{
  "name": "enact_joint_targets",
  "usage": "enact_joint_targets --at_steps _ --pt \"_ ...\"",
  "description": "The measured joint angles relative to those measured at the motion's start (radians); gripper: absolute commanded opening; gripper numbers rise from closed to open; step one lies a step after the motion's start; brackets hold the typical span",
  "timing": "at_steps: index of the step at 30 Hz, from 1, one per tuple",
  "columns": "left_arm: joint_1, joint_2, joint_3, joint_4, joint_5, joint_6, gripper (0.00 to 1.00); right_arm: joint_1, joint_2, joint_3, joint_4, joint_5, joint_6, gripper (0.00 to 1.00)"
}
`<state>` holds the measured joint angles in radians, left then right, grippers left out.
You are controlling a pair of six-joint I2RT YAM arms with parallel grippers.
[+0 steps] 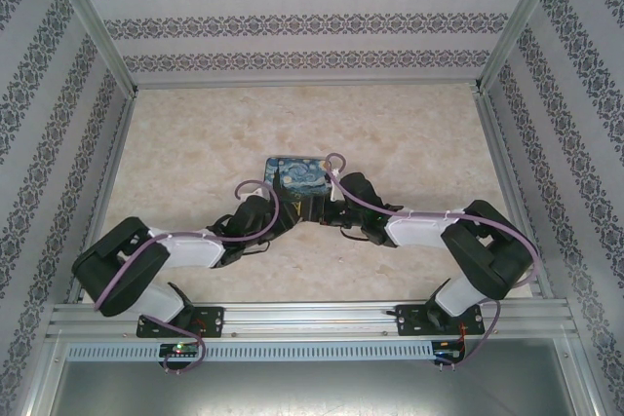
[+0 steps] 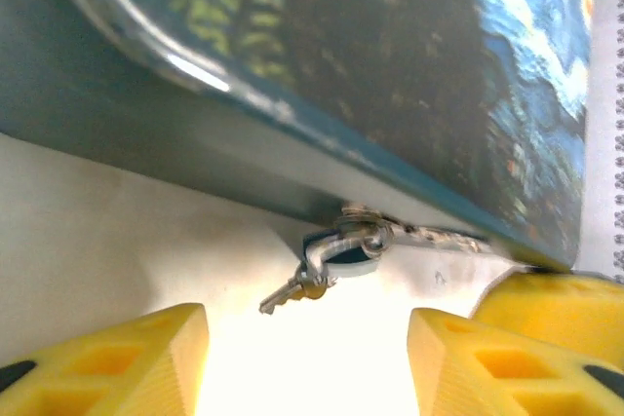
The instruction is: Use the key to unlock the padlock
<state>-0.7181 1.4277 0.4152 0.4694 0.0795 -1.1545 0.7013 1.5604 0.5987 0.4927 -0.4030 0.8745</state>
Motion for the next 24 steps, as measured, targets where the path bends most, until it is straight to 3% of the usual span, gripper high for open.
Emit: enact_joint_targets --at_steps 7,24 --pt "0.003 -0.182 0.032 -0.082 -0.009 0.034 0.87 -0.069 0.048 0.068 -0.006 -0.002 0.010 0.47" --pt "0.188 -0.167 0.256 -0.369 0.052 0.203 0.99 -0.090 0.038 -0.031 -0.026 -0.007 -0.128 0.42"
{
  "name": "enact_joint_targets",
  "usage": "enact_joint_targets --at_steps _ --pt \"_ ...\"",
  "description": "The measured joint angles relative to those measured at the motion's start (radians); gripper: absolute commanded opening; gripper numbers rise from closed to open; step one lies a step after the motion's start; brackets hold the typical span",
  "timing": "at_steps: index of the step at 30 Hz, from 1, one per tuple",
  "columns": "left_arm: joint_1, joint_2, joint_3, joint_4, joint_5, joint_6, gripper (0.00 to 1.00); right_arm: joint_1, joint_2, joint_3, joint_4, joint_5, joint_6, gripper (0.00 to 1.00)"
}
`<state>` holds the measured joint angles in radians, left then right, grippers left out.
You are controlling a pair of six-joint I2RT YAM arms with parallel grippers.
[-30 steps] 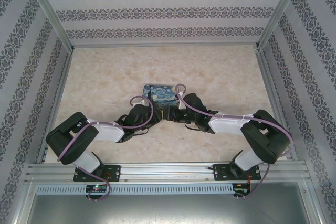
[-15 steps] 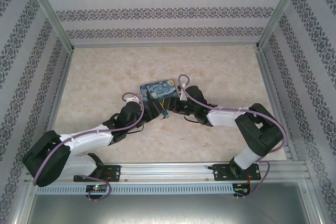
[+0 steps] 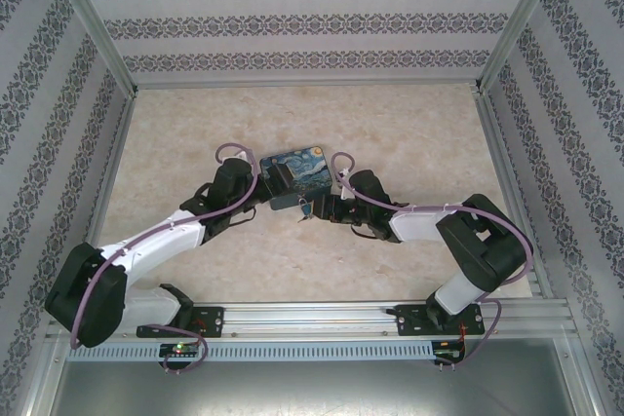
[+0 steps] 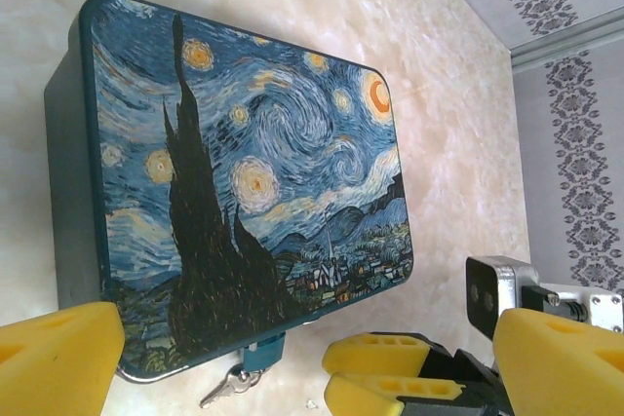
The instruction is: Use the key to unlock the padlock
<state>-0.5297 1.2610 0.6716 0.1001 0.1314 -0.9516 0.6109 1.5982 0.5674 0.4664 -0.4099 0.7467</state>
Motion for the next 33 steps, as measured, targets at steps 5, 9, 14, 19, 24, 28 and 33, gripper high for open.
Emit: enact_joint_targets --at_steps 5,9,14,19,24,28,33 --pt "0.014 0.028 0.025 -0.041 0.019 0.034 1.00 0.000 0.041 0.012 0.004 -0.009 -0.042 0.41" --pt "0.021 0.048 0.027 -0.059 0.027 0.048 1.00 0.000 0.104 0.036 0.011 -0.026 -0.050 0.40" --pt "0.029 0.058 0.027 -0.072 0.033 0.058 1.00 0.000 0.141 0.060 0.037 -0.044 -0.050 0.39" --pt "0.030 0.065 0.029 -0.072 0.042 0.059 1.00 0.001 0.168 0.077 0.056 -0.056 -0.050 0.36" --pt "0.034 0.073 0.029 -0.072 0.047 0.059 1.00 0.006 0.179 0.082 0.064 -0.063 -0.050 0.31" --pt "0.034 0.084 0.029 -0.071 0.052 0.059 1.00 0.009 0.187 0.084 0.069 -0.071 -0.046 0.19" --pt "0.035 0.097 0.029 -0.071 0.052 0.059 1.00 0.012 0.194 0.085 0.090 -0.085 -0.042 0.07"
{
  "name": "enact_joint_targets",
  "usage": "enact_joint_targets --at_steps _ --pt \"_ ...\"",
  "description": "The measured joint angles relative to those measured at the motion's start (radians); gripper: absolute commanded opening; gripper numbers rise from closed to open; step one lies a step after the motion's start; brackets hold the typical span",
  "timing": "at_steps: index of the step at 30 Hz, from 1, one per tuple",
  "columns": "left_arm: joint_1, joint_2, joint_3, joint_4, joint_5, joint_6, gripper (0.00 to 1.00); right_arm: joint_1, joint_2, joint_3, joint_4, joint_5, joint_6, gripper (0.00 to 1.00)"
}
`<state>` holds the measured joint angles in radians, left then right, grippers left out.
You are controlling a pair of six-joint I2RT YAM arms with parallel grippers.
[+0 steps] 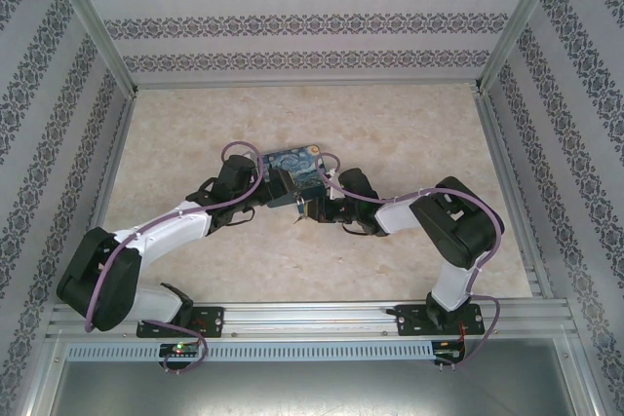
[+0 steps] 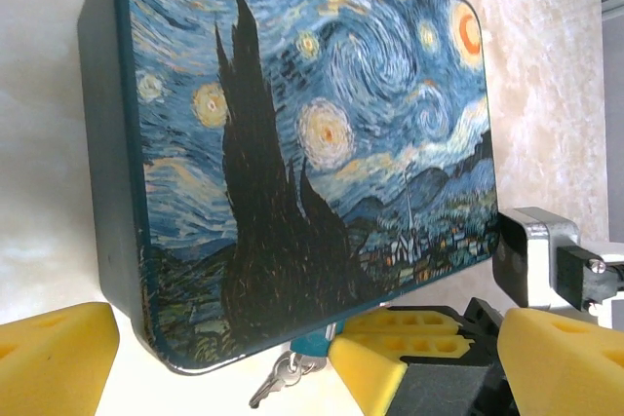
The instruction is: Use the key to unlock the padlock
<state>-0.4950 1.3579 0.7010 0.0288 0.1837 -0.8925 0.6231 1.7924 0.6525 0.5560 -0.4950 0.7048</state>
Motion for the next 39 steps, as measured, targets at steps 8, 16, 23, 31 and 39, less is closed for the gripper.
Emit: enact_joint_targets --at_steps 8,16,23,31,39 --pt "0.006 0.003 0.006 0.000 0.000 0.000 1.00 0.002 0.001 0.000 0.011 -0.004 0.006 0.26" --pt "0.006 0.003 0.006 0.000 0.004 0.000 1.00 0.001 0.024 0.000 0.040 -0.003 0.029 0.30" --pt "0.006 0.004 0.006 0.000 0.004 0.000 1.00 0.002 0.039 0.022 0.048 -0.003 0.032 0.30" --pt "0.011 0.005 0.006 0.000 0.003 -0.001 1.00 0.016 0.048 0.048 0.059 0.002 0.032 0.30" --pt "0.018 0.005 0.006 0.000 0.003 -0.001 1.00 0.023 0.055 0.059 0.052 0.012 0.032 0.31"
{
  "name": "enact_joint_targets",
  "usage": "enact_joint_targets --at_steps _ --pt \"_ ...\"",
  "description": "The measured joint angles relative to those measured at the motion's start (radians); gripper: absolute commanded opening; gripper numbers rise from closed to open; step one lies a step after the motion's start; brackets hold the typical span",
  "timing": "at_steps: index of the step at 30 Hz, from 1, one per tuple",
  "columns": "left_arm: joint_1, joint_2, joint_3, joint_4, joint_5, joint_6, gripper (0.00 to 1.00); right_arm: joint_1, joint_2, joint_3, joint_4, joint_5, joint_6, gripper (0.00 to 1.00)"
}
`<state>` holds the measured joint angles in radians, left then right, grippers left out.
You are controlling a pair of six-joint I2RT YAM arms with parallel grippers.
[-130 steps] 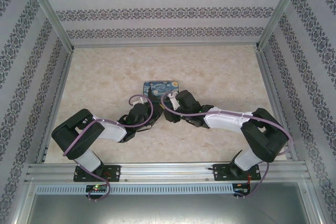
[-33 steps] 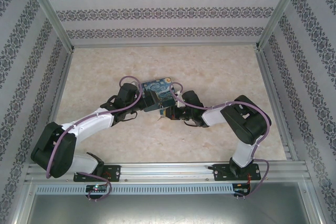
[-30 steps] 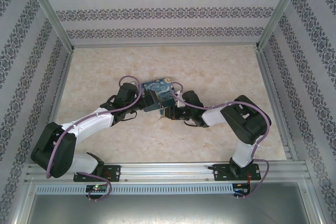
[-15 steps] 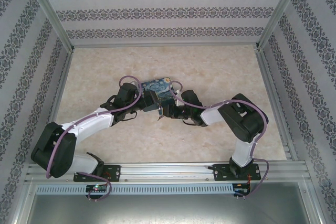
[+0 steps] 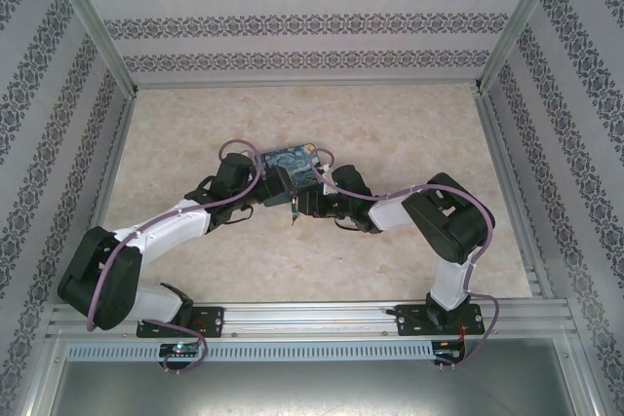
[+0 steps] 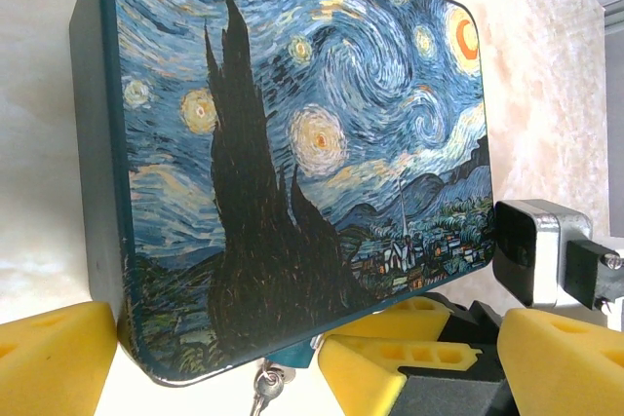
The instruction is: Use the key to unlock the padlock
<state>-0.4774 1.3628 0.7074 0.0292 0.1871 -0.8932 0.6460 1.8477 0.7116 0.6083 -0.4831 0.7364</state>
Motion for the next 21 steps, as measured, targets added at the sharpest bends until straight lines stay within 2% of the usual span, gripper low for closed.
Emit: enact_joint_targets --at_steps 21 --pt "0.002 0.018 -0.008 0.005 0.000 -0.004 1.00 0.031 0.022 0.065 -0.067 0.072 -0.010 0.33"
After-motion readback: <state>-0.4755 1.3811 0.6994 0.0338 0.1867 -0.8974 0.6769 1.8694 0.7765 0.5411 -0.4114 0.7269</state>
